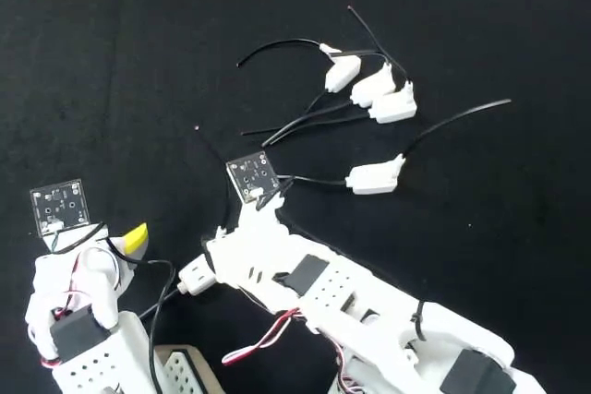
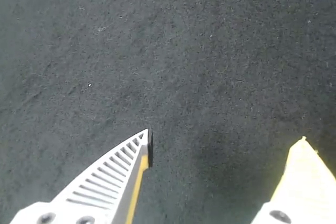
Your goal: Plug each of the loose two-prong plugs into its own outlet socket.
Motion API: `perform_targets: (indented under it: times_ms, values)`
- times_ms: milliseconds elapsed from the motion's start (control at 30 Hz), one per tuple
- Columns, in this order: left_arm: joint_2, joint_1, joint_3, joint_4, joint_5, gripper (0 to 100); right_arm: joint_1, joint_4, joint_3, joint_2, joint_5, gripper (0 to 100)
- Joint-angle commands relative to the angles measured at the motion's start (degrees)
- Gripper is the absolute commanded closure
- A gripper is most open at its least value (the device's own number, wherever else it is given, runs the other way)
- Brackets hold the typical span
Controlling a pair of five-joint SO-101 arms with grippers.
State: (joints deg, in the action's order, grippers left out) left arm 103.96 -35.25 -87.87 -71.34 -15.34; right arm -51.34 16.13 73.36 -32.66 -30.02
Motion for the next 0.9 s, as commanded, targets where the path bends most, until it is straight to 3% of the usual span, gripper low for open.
perform_targets:
  times_ms: [0, 233, 367, 533, 700, 867]
  values:
    - [0.4, 0.8, 0.3, 0.0, -0.4, 60, -0.7, -1.1, -0.1, 0.0, -0.4, 98.7]
    - [0.4, 1.4, 0.6, -0.4, -0.4, 60, 1.5, 6.8, -9.7, -5.4, 2.6, 98.7]
    - [0.4, 8.0, 0.9, -2.2, -0.4, 60, 1.4, 12.9, -15.3, -12.2, 3.1, 98.7]
    - [0.4, 16.6, 1.8, -3.3, -3.2, 60, 1.8, 9.8, -9.5, -21.9, 3.1, 98.7]
    - [0.4, 25.7, 4.0, -3.3, -3.2, 60, 1.8, -2.4, 2.8, -33.3, 3.1, 98.7]
    - [0.4, 29.1, 9.7, -2.8, 4.7, 60, 1.8, -5.3, 8.0, -36.7, 1.8, 98.7]
